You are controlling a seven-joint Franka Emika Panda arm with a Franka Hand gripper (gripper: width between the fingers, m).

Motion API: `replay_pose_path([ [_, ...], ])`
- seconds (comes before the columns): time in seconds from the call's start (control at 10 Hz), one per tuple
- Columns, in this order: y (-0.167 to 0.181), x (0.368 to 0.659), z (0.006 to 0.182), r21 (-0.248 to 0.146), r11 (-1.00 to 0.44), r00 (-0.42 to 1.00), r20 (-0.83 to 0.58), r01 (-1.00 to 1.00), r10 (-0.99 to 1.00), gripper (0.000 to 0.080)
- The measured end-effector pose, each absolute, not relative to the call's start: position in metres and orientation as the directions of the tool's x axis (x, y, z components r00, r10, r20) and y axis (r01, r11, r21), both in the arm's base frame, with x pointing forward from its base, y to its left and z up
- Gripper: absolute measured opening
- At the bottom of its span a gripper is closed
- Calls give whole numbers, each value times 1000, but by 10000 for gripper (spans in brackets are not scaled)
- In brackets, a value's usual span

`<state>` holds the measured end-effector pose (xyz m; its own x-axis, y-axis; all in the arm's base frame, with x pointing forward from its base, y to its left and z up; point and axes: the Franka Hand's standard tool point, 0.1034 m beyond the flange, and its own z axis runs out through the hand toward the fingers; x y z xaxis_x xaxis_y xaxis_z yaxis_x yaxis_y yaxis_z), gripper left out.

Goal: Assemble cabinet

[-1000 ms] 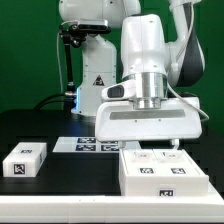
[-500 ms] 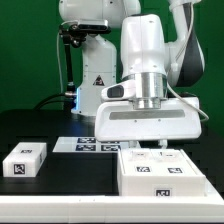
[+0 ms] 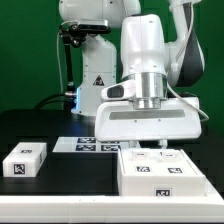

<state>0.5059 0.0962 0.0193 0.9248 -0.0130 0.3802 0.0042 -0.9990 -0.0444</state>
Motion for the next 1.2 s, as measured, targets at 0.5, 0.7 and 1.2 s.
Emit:
replay_pose_path([
  [0.5,99,508,51,-90,-996,958,284,-11,-37,219],
  [0.7,102,512,69,-122,-991,976,203,-61,-85,219],
  [1.2,104,505,74,-130,-988,987,120,-87,-102,219],
])
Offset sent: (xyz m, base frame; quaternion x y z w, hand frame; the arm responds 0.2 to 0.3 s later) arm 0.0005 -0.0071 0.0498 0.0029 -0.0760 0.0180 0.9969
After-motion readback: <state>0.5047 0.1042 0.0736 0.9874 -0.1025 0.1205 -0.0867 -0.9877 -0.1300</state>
